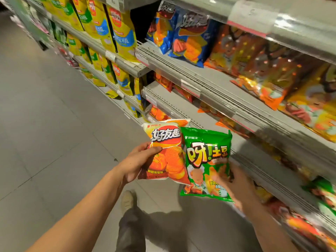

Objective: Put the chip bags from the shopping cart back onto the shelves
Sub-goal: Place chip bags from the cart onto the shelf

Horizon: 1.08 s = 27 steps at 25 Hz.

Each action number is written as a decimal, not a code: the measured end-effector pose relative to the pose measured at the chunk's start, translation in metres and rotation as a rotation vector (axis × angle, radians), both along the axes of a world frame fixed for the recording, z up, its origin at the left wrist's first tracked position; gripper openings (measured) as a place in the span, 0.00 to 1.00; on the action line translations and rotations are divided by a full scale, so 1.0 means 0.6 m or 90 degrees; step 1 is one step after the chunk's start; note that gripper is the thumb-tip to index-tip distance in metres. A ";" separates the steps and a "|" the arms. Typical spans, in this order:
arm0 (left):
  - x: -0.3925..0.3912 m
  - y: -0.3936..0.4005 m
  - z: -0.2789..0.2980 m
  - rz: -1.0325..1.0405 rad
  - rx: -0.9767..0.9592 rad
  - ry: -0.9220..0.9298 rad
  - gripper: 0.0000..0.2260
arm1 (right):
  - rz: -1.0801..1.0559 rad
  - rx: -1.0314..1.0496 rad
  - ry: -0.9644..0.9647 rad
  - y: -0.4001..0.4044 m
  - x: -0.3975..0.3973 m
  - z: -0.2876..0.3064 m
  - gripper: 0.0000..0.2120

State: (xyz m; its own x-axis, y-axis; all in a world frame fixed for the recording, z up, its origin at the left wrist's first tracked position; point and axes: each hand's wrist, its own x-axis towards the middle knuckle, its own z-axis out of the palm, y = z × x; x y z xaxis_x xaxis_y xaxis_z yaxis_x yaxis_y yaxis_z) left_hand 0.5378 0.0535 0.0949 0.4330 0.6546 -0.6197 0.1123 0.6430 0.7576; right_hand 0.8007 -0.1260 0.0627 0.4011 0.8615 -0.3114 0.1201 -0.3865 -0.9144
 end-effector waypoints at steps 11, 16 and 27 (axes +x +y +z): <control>0.004 0.527 -0.114 -0.168 0.209 0.037 0.15 | -0.253 -0.011 0.028 0.380 -0.137 -0.118 0.13; 0.122 0.648 -0.116 -0.240 0.234 -0.043 0.06 | -0.260 0.029 0.014 0.457 -0.112 -0.124 0.15; 0.191 0.778 -0.195 -0.225 0.411 -0.011 0.14 | -0.303 0.089 0.055 0.549 -0.071 -0.159 0.15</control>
State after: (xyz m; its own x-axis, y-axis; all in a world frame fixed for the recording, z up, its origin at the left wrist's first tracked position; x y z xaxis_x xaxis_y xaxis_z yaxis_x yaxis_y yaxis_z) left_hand 0.6523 0.5201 -0.0219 0.6914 0.7067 -0.1502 0.2154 -0.0033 0.9765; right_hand 0.7581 0.2035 -0.0329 0.7377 0.6250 -0.2554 -0.1176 -0.2536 -0.9601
